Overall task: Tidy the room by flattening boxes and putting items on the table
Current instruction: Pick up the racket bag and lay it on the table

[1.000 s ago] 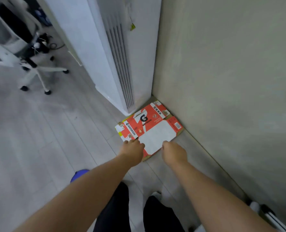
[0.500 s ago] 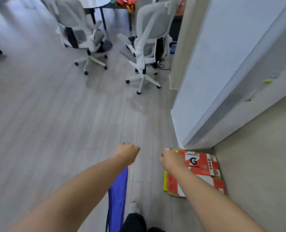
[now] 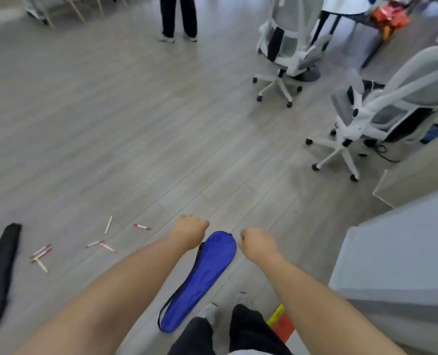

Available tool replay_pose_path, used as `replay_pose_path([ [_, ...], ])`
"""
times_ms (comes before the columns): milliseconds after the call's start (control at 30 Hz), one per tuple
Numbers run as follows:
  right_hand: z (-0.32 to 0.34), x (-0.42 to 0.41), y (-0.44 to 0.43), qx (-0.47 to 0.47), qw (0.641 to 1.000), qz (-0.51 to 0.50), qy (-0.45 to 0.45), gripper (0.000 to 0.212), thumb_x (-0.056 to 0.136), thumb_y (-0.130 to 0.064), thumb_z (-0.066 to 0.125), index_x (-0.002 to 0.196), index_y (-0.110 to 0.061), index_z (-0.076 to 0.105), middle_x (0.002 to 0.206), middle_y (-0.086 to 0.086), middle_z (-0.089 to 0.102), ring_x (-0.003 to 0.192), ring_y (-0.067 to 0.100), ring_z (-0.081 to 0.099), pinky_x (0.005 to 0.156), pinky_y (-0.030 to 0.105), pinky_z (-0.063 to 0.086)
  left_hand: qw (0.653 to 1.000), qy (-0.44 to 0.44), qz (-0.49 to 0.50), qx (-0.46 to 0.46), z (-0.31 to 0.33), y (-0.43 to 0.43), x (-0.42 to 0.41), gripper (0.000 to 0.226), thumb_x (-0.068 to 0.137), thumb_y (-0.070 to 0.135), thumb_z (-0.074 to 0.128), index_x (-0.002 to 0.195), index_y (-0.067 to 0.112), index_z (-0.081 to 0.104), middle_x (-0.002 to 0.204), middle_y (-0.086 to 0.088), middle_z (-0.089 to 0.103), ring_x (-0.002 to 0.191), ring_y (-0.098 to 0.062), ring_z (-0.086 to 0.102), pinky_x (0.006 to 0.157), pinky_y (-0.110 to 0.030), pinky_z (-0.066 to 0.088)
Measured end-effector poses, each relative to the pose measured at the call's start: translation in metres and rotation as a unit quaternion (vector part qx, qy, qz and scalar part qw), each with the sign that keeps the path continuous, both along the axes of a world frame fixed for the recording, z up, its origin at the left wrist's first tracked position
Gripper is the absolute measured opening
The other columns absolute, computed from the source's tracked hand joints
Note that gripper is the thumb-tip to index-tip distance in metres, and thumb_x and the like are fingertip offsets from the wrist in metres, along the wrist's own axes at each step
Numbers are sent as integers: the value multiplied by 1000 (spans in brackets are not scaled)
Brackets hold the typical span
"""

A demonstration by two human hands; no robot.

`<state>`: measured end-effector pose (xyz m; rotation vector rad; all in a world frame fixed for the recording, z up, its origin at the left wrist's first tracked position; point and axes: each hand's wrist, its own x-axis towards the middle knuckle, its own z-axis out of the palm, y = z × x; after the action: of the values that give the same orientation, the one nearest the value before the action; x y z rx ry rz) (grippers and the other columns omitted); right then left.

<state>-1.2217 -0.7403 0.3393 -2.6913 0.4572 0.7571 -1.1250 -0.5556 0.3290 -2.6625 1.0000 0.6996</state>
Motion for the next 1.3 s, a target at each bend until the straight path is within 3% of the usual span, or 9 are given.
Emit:
replay_pose_path([
  [100,-12,23,17,18,997,66,29,13,84,-15,41,79,-14,53,90,9,63,82,30,60,67,30,45,995,13,94,-3,-9,38,-10,25,91,10,40,109,13,58,107,-13,66,98,-33,62,71,-34,34],
  [333,-39,60,71,-11,968,248,46,20,84,-17,41,90,-13,60,98,8,64,88,30,60,72,31,46,964,11,267,-3,-29,120,-48,23,95,23,43,110,13,58,111,-15,67,103,-36,62,80,-37,44],
  [567,-90,69,133,-26,925,372,76,13,90,-12,37,90,-18,49,95,5,58,78,24,48,69,32,44,930,37,367,-9,-84,173,-84,23,95,22,42,109,14,60,111,-13,67,102,-35,63,81,-37,47],
  [700,-152,69,145,-8,911,408,65,13,91,-14,38,99,-20,47,101,-1,54,92,24,53,70,31,34,914,19,403,-44,-140,186,-76,28,93,19,42,115,16,58,116,-9,64,109,-31,57,87,-39,44],
  [833,-246,81,152,8,895,442,63,49,92,-14,41,141,-20,40,138,1,50,123,23,48,94,35,41,891,9,446,-87,-236,191,-76,39,89,20,48,127,19,56,119,-5,61,114,-29,55,93,-40,44],
  [933,-336,92,149,-14,877,474,84,59,96,-18,43,151,-22,25,158,3,25,144,23,25,111,38,31,868,-3,485,-109,-330,184,-82,48,71,23,74,118,21,66,106,0,68,98,-24,66,79,-38,55],
  [1033,-439,98,143,-29,855,508,104,65,97,-21,44,154,-24,13,163,2,10,149,22,10,117,40,21,853,2,511,-108,-443,174,-94,59,55,30,87,111,23,70,100,4,70,91,-20,68,70,-36,57],
  [1133,-545,97,133,-53,842,527,106,67,98,-25,43,155,-24,8,163,2,4,150,22,4,118,40,18,833,19,540,-117,-552,159,-115,57,68,32,81,122,21,65,112,2,68,104,-22,65,82,-40,55],
  [1300,-701,84,124,-80,820,556,111,75,96,-21,49,155,-24,2,163,3,-2,150,21,0,119,41,16,813,66,568,-111,-695,137,-137,58,94,34,54,148,23,35,147,0,42,137,-23,36,108,-40,36],
])
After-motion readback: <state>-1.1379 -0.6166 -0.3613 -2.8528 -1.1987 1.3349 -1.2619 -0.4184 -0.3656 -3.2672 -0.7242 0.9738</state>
